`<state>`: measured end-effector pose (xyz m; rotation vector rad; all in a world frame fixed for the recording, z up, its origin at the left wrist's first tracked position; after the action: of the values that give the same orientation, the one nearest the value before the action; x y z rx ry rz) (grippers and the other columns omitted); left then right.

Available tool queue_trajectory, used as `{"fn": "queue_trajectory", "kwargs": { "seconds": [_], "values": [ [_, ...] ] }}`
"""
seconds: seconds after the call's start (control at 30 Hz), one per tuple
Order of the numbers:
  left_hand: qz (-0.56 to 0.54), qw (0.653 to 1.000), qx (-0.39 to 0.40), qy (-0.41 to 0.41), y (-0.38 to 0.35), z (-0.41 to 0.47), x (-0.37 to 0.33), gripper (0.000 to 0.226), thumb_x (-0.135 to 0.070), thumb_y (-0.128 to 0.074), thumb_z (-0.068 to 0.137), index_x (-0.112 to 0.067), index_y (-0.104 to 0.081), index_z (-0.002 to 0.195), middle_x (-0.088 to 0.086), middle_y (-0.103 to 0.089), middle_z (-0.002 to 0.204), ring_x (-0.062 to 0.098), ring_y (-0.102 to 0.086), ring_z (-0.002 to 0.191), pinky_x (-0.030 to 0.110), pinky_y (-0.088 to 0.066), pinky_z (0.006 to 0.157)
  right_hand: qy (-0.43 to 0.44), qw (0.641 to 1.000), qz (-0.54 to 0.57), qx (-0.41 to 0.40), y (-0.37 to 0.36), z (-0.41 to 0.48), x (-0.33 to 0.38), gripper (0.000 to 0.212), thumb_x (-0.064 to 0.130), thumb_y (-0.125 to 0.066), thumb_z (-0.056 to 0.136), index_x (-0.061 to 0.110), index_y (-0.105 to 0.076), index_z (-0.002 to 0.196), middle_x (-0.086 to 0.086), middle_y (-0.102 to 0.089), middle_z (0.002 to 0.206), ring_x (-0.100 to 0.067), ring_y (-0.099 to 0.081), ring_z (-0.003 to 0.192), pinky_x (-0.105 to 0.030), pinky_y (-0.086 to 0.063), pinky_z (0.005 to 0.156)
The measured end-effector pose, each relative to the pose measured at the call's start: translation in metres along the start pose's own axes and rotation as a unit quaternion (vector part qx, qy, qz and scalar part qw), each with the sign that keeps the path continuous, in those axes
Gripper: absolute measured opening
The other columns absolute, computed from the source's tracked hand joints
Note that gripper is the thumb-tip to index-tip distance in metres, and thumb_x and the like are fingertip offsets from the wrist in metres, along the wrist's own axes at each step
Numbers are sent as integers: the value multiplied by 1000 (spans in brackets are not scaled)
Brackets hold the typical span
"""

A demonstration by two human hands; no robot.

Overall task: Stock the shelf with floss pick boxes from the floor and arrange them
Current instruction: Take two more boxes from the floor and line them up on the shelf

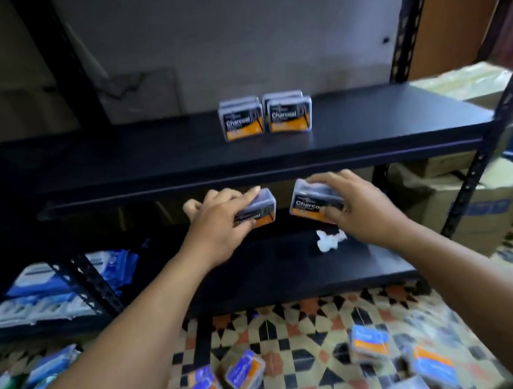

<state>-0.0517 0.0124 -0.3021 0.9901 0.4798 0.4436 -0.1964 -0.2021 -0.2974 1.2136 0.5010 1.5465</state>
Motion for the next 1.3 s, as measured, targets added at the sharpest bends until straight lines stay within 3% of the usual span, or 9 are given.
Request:
{"fn": "queue_trajectory", "kwargs": {
  "seconds": [0.2,0.4,0.6,0.8,1.03,1.17,1.3],
  "values": [
    [6,995,-91,-38,72,48,-13,55,-46,-64,89,-46,-46,140,-18,-57,114,13,-44,105,36,-16,75,58,995,-14,-78,62,48,40,53,21,-69,86,39,-50,132,3,-52,109,-22,-57,96,-37,-48,84],
    [-8,999,-23,24,73,93,1,57,-43,-63,89,-47,-42,143,-11,-56,124,18,-44,114,38,-22,82,20,998,-16,-64,57,89,34,46,23,-65,90,39,-50,130,4,-50,111,-23,-54,104,-33,-43,84],
    [-15,998,24,62,56,118,14,58,-45,-61,91,-47,-38,145,-7,-49,134,20,-40,125,48,-24,101,7,999,-39,-22,42,111,19,60,24,-66,85,42,-43,138,4,-47,138,-22,-51,119,-37,-47,91],
    [-16,997,34,66,43,138,26,59,-48,-61,91,-51,-35,143,-8,-42,138,19,-30,130,44,-21,99,14,995,-89,-40,35,130,5,62,31,-63,86,45,-36,141,11,-41,149,-24,-33,136,-48,-37,104],
    [10,998,17,57,36,158,36,62,-54,-64,86,-57,-36,141,-9,-36,129,18,-26,125,36,-19,92,14,989,-143,-45,32,150,-7,62,36,-64,89,47,-32,141,13,-25,157,-25,-15,142,-49,-23,108],
    [1,999,3,51,36,156,37,81,-57,-70,79,-56,-25,146,-9,-32,128,18,-25,124,33,-18,93,1,990,-126,-55,31,146,-13,72,41,-67,86,49,-25,145,5,-12,163,-22,-5,147,-51,-18,112],
    [11,999,-20,38,39,142,33,92,-65,-69,75,-53,-15,150,-7,-27,134,19,-22,126,34,-18,95,-1,992,-100,-72,36,127,-11,78,50,-68,85,46,-22,148,3,-12,163,-20,-1,149,-50,-15,115]
  ]
}}
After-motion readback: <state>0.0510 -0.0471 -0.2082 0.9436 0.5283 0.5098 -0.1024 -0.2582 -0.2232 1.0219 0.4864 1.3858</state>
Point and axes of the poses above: each hand's wrist, its own z-axis towards the middle knuckle, its own y-axis out of the back of the hand, x = y × z, the point moved 3 cm from there along z, towards the middle knuckle
